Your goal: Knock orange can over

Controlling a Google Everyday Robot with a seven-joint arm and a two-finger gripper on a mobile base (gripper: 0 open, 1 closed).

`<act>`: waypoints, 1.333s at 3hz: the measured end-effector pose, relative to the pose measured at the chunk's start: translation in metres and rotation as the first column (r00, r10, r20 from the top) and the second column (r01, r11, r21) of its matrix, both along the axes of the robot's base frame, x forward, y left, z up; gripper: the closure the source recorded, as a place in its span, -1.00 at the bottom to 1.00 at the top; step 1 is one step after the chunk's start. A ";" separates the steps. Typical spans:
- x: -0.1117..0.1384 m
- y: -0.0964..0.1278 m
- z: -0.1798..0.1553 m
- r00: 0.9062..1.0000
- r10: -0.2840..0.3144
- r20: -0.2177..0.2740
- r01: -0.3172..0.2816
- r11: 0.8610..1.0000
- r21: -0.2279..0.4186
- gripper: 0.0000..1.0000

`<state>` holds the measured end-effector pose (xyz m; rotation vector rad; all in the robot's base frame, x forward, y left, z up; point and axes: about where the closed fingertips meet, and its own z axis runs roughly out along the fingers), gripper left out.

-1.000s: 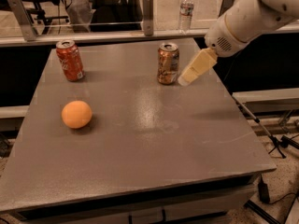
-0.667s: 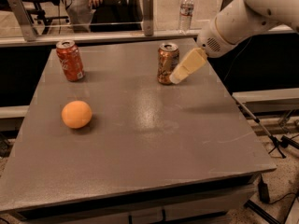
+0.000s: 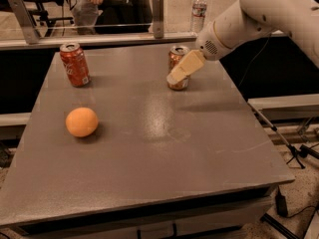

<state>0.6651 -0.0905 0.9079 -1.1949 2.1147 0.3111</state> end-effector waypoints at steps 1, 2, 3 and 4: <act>0.012 0.011 -0.002 1.000 0.003 -0.001 -0.003 1.000 0.026 -1.00; 0.018 0.016 -0.006 1.000 0.011 -0.010 -0.010 0.999 0.044 -0.65; 0.020 0.019 -0.007 1.000 0.024 -0.014 -0.023 0.998 0.057 -0.16; 0.017 0.020 0.002 0.999 0.050 0.001 -0.050 0.998 0.047 0.27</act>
Offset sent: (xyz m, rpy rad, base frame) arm 0.0259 0.0183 -0.0076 0.0672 0.0155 0.0126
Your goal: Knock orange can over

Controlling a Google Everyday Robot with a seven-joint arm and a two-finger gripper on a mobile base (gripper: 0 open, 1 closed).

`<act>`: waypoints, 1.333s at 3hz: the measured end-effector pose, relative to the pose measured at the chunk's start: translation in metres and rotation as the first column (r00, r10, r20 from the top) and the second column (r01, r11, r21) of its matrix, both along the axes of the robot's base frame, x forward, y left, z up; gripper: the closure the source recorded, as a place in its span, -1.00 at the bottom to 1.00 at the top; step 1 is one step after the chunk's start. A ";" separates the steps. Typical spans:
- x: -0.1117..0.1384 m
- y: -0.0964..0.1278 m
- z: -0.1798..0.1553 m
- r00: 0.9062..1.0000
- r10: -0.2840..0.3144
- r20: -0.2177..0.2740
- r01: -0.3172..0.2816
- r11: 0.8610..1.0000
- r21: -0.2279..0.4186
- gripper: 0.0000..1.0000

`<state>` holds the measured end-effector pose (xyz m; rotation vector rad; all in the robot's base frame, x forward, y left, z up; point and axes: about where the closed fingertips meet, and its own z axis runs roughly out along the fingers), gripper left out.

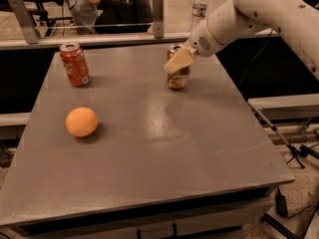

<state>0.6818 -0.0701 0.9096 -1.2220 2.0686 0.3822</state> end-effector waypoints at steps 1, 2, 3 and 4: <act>-0.009 0.005 0.023 0.997 0.077 0.025 -0.075 0.995 -0.072 0.77; -0.025 0.010 0.041 0.983 0.185 0.003 -0.181 0.966 -0.185 1.00; -0.036 0.011 0.036 0.960 0.268 -0.087 -0.281 0.918 -0.279 1.00; -0.041 0.009 0.022 0.933 0.313 -0.179 -0.357 0.869 -0.341 1.00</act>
Offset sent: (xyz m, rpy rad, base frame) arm -0.0508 0.0099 0.0648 -0.3431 0.0119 0.3350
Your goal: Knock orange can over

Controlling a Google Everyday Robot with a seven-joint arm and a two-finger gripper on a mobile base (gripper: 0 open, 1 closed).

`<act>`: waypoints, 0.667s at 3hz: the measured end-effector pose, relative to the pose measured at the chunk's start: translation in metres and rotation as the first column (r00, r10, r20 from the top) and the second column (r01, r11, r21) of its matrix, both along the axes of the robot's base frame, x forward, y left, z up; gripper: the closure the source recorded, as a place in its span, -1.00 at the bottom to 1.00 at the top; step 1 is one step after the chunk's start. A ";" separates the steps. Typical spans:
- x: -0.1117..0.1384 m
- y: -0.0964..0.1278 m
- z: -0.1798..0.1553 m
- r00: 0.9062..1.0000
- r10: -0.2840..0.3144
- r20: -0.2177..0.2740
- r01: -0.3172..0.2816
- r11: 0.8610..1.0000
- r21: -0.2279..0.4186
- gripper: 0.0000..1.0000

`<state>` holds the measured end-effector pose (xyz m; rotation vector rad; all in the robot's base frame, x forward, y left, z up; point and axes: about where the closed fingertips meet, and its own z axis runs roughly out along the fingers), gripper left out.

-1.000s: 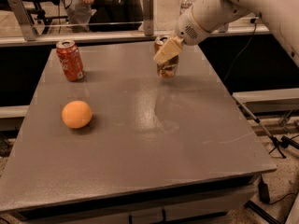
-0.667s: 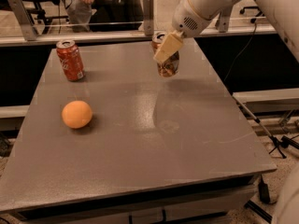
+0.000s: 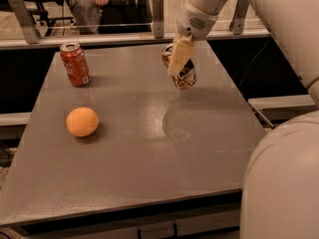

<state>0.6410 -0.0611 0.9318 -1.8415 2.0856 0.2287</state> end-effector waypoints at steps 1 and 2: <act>0.002 -0.001 -0.014 0.998 0.039 -0.039 -0.042 0.995 -0.096 0.70; 0.006 0.001 -0.021 0.998 0.056 -0.036 -0.061 0.983 -0.175 0.24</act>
Offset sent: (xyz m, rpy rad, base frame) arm -0.0124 -0.0123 -0.0248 -0.3402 0.0955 0.0951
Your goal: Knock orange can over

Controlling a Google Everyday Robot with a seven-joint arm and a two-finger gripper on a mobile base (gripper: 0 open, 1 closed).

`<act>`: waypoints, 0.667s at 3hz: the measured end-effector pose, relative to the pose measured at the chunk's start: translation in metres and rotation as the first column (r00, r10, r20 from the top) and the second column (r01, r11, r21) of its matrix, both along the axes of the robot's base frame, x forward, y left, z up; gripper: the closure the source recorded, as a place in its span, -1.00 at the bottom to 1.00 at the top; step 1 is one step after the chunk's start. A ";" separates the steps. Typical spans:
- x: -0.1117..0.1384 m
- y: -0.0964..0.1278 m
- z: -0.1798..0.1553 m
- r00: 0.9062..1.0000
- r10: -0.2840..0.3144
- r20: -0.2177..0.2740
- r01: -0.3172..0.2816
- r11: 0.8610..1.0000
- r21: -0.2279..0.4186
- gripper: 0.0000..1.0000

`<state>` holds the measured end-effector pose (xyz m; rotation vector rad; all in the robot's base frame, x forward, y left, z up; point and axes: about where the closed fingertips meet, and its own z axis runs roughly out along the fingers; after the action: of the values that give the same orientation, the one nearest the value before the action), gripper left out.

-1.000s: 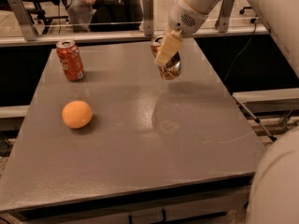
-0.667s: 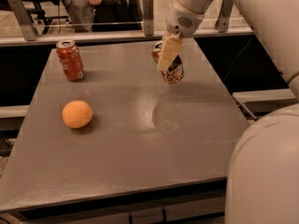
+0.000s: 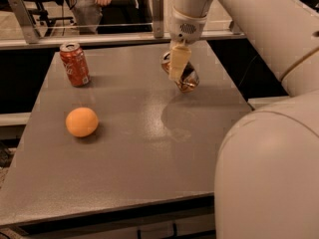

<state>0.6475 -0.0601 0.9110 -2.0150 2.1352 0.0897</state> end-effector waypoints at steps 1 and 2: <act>0.000 0.000 -0.005 1.000 0.018 0.006 -0.018 0.997 -0.070 -0.23; -0.003 0.000 -0.011 0.999 0.041 -0.001 -0.041 0.992 -0.123 -0.69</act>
Offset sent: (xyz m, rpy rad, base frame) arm -0.0338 -0.0157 -0.0154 -0.2431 0.1016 0.0801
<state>0.6448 -0.0601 0.9001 -2.1261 2.1482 -0.0381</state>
